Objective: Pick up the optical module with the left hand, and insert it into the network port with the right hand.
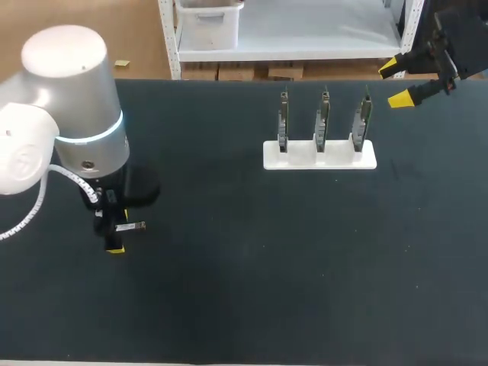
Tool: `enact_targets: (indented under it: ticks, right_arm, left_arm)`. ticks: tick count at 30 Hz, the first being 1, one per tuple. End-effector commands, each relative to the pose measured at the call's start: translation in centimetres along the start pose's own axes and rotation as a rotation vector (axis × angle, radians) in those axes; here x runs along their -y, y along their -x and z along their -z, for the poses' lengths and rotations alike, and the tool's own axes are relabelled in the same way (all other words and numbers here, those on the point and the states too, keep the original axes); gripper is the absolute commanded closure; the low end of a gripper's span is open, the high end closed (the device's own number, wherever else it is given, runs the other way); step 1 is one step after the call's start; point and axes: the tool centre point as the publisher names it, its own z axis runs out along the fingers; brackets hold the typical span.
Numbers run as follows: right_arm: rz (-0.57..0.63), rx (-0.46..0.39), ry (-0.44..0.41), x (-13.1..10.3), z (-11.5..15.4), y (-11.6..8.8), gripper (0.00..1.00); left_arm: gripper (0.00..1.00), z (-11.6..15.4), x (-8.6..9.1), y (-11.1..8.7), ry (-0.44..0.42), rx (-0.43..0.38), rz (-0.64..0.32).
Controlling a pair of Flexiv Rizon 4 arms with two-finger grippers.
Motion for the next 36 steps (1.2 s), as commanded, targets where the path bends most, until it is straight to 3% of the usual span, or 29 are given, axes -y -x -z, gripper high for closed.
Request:
enact_targets:
  ticks: [1, 18, 28, 32, 36]
  right_arm:
    - [0.001, 0.000, -0.006, -0.3, 0.0, 0.0, 0.00]
    - [0.001, 0.000, -0.006, -0.3, 0.0, 0.0, 0.00]
    - [0.001, 0.000, -0.006, -0.3, 0.0, 0.0, 0.00]
    - [0.001, 0.000, -0.006, -0.3, 0.0, 0.0, 0.00]
    - [0.001, 0.000, -0.006, -0.3, 0.0, 0.0, 0.00]
  left_arm:
    - [1.00, -0.6, -0.1, 0.2, -0.009, -0.010, -0.001]
    - [1.00, 0.3, -0.6, 1.0, -0.008, -0.018, -0.015]
    - [1.00, 4.6, -3.8, 3.6, 0.077, 0.089, -0.018]
    - [1.00, 6.9, -5.7, 5.6, 0.110, 0.195, -0.010]
    - [1.00, 9.9, -8.2, 8.6, 0.131, 0.407, 0.011]
